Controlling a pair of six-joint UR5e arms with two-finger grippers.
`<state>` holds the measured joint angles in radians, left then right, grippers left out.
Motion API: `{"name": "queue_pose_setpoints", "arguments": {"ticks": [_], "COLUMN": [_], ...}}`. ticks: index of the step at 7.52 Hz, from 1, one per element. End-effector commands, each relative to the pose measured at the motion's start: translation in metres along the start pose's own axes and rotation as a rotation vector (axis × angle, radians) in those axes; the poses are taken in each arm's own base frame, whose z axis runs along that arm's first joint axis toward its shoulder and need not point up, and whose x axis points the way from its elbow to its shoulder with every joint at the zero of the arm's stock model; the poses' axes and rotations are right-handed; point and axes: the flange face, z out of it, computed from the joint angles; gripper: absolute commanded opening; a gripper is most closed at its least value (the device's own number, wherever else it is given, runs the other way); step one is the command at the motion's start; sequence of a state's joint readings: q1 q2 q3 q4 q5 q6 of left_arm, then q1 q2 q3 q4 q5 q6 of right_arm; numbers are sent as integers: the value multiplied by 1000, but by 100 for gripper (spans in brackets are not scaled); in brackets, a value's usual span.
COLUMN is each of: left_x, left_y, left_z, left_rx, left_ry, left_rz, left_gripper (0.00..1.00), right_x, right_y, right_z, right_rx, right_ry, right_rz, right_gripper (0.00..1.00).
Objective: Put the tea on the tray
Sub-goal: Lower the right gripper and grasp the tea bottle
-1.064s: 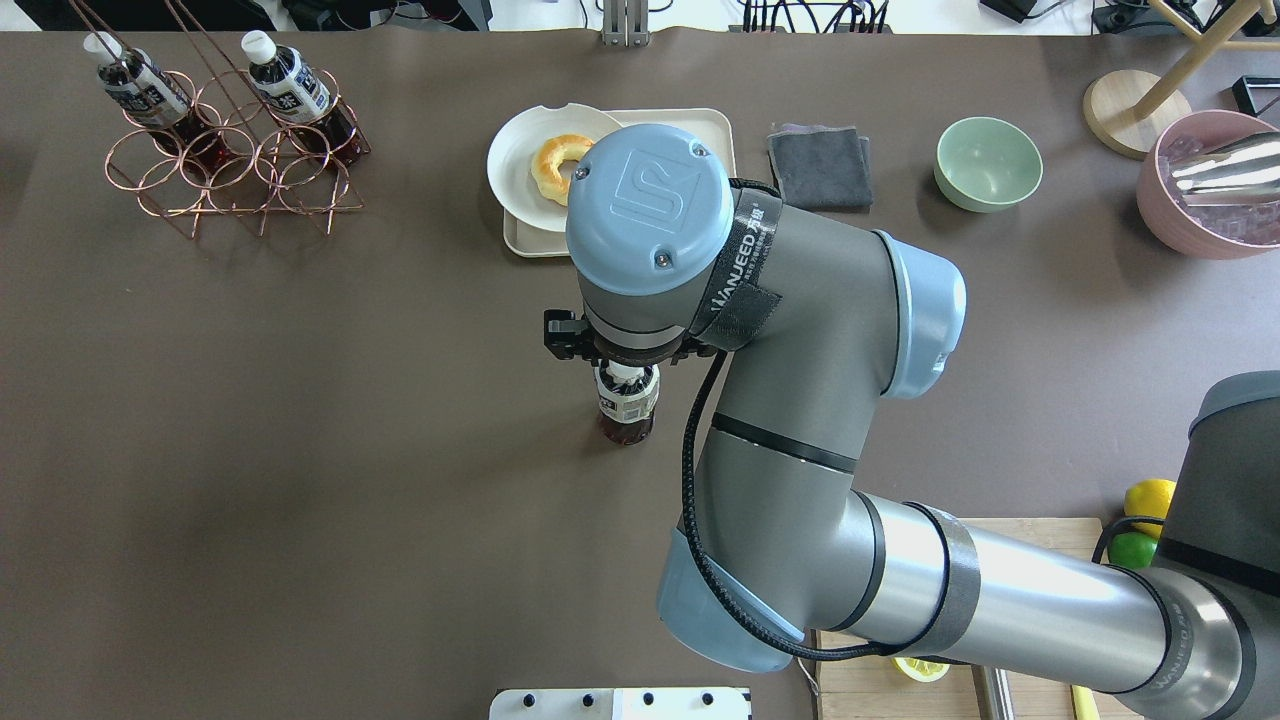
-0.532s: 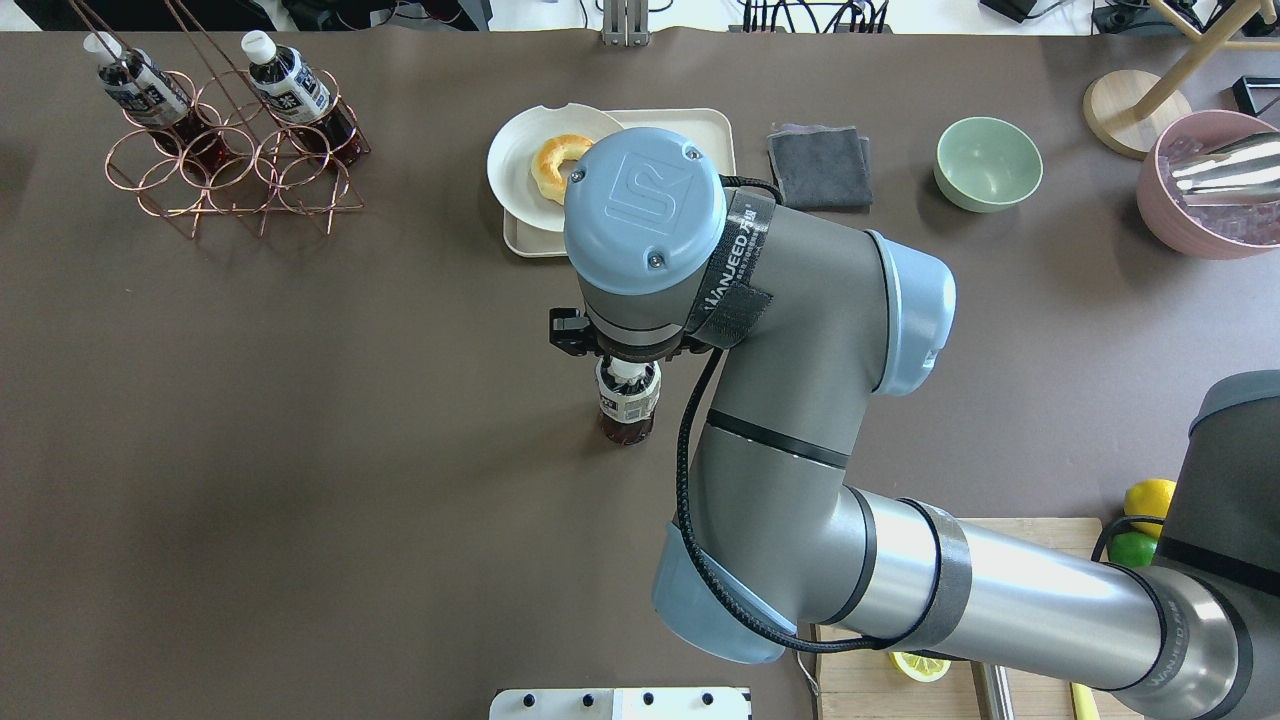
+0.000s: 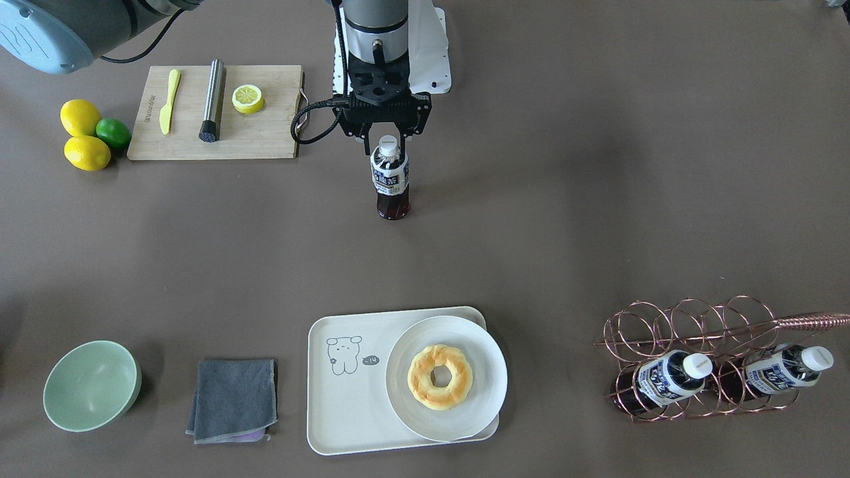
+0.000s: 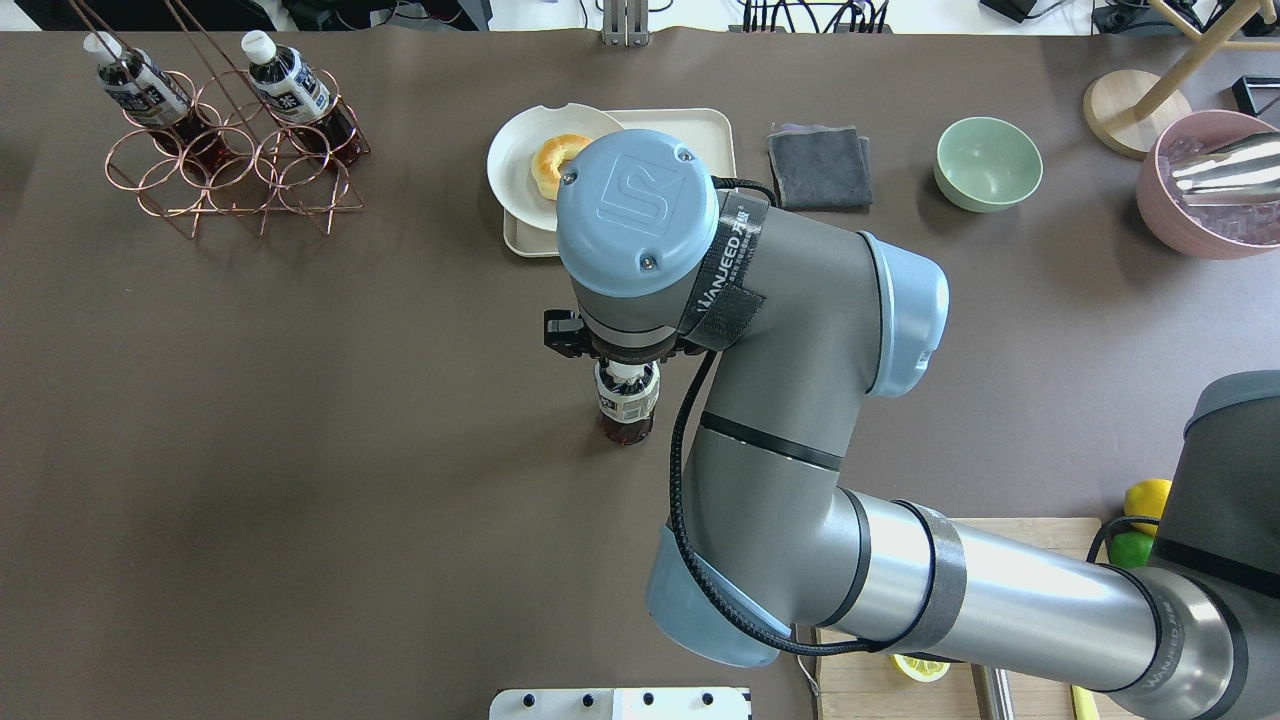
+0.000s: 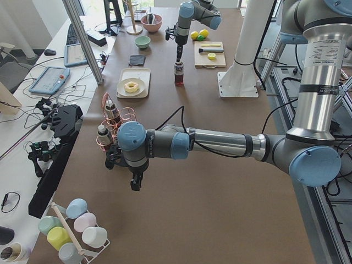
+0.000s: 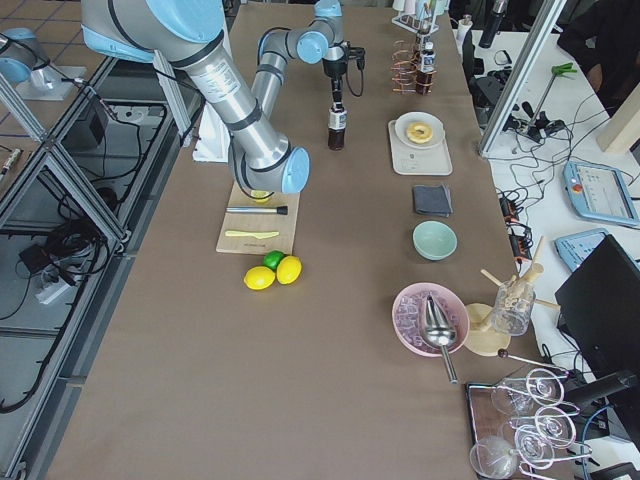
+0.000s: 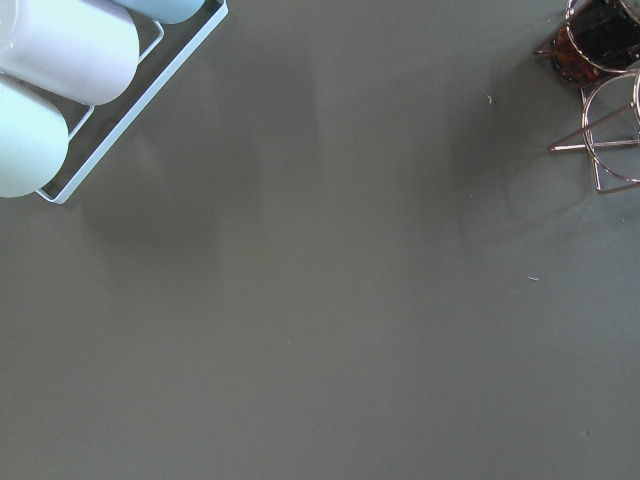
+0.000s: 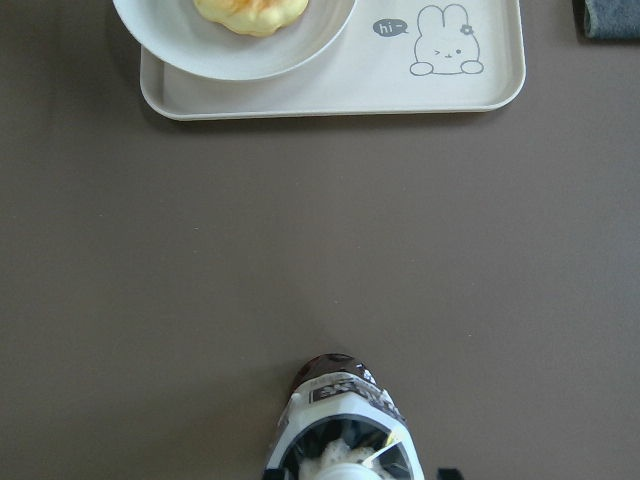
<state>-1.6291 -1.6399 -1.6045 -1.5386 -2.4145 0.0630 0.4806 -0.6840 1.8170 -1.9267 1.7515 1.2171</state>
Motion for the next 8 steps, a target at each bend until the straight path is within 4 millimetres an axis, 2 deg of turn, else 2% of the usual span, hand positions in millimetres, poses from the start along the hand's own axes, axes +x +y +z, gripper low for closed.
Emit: {"name": "queue_pose_setpoints", "arguments": {"ticks": [1, 3, 4, 5, 7, 8], "left_x": [-2, -4, -3, -2, -1, 0], "left_y": [-1, -2, -3, -5, -6, -6], "left_z": [2, 3, 3, 2, 0, 0], "left_rx": [-4, -6, -5, -3, -1, 0], "left_ry": [0, 0, 0, 0, 0, 0], "left_rz": [-2, -7, -6, -4, -1, 0], "left_gripper": [98, 98, 98, 98, 98, 98], "right_x": [-1, -1, -1, -1, 2, 9], "right_y": [1, 0, 0, -1, -9, -24], "right_z": [0, 4, 4, 3, -2, -13], "right_rx": [-1, -3, -3, -2, 14, 29], "right_ry": [-1, 7, 7, 4, -7, -14], "right_rz": [-2, -1, 1, 0, 6, 18], "right_gripper": [54, 53, 19, 0, 0, 0]}}
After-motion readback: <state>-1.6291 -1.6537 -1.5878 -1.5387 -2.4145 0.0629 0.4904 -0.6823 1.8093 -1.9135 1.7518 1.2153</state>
